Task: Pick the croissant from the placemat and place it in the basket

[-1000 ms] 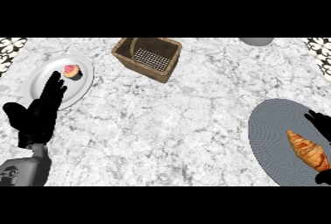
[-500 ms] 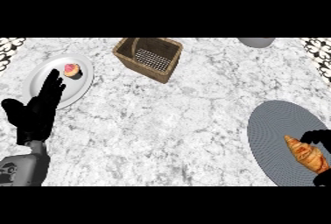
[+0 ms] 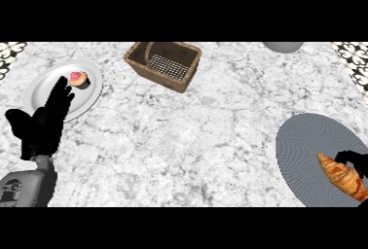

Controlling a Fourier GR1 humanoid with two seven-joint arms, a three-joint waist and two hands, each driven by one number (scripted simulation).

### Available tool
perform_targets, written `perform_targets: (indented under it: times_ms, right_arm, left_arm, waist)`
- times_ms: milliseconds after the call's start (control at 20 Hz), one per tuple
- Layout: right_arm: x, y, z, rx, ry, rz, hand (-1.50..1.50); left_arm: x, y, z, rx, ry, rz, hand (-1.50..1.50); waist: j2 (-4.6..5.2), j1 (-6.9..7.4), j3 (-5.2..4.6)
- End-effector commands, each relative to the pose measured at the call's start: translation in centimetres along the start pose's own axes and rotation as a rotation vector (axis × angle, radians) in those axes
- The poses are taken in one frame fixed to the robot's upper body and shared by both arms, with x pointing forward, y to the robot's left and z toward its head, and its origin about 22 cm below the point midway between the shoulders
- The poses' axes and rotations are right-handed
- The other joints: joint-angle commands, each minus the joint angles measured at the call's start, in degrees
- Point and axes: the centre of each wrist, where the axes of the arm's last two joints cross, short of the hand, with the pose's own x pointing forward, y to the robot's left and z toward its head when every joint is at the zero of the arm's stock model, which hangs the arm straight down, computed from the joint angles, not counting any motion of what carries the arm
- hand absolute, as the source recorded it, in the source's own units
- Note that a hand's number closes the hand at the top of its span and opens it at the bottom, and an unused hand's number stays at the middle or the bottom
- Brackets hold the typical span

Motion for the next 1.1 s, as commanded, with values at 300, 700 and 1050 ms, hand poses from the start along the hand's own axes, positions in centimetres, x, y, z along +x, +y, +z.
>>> perform_targets:
  times_ms: [300,700,1050]
  right_arm:
    - [18.3,6.5,-8.9,0.045,-0.202,-0.441,1.50]
    - [21.3,1.5,-10.7,-0.093,-0.338,-0.587,1.50]
    - [26.0,-4.8,-12.5,-0.338,-0.368,-0.697,1.50]
  left_arm:
    - [0.8,-1.7,-0.3,-0.063,-0.030,0.007,0.00]
    - [0.4,-2.3,-0.3,-0.084,-0.010,0.013,0.00]
    - [1.2,-3.4,-0.8,-0.121,-0.026,0.014,0.00]
  waist:
    - [1.25,6.07,2.03]
    - [0.23,6.60,2.74]
    - [-0.11,7.71,2.24]
